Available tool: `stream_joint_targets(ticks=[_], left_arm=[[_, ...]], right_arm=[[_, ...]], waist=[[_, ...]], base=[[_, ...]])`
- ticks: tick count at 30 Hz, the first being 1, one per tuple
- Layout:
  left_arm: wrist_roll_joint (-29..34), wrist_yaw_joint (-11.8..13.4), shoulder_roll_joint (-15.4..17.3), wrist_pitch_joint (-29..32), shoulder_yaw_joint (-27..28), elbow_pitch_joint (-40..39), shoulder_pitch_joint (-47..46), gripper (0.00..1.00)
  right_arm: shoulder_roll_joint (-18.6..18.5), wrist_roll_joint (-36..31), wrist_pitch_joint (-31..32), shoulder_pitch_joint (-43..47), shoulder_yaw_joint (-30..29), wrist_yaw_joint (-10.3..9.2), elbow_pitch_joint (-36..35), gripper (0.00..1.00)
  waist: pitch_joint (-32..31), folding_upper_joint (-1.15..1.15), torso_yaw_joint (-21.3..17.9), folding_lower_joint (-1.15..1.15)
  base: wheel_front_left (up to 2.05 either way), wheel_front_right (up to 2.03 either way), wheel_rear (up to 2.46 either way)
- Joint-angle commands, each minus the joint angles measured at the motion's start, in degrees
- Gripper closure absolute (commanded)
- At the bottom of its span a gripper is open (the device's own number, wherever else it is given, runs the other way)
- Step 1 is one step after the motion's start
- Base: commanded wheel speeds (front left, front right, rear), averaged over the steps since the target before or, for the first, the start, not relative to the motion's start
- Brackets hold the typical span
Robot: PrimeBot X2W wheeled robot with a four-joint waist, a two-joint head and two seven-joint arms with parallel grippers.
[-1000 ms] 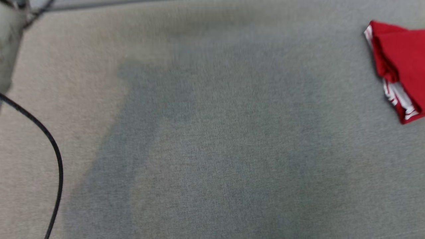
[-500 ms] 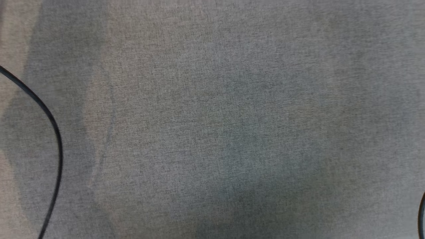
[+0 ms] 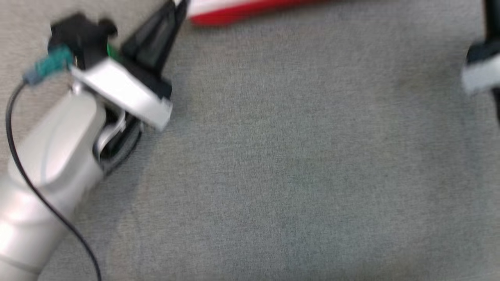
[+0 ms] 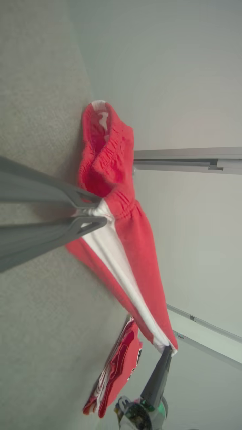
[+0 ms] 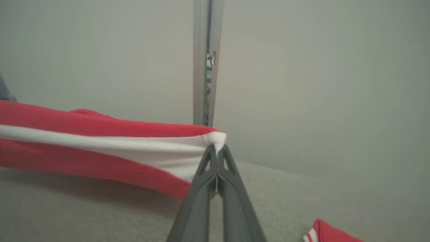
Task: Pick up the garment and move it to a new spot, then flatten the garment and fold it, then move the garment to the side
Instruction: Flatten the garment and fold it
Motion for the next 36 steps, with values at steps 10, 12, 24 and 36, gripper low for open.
stream_joint_targets(ticks=[10,12,24,36], left_arm=[[4.57,-0.05,5.39,-0.20,-0.35,-10.08,21.72,1.00],[5.86,-0.03,5.58,-0.20,-0.33,-11.33,25.09,1.00],[12.25,4.54,6.69,-0.21,2.02,-19.92,43.82,1.00],[12.35,9.63,9.97,1.32,1.74,-29.25,52.14,1.00]], right_arm=[[-6.35,6.48,0.01,20.16,3.17,-0.05,-5.81,1.00],[-6.81,6.05,0.00,23.28,3.16,-0.05,-6.64,1.00],[-6.05,4.12,0.00,42.11,0.01,-0.05,-12.30,1.00],[-7.95,3.93,1.98,52.51,-5.60,-0.06,-20.29,1.00]], waist=[[-12.58,0.00,-0.16,0.00],[-14.35,0.00,-0.20,0.00],[-23.14,0.00,0.27,0.00],[-25.18,0.00,1.13,0.00]], base=[[0.00,0.00,0.00],[0.00,0.00,0.00],[0.00,0.00,0.00],[0.00,0.00,0.00]])
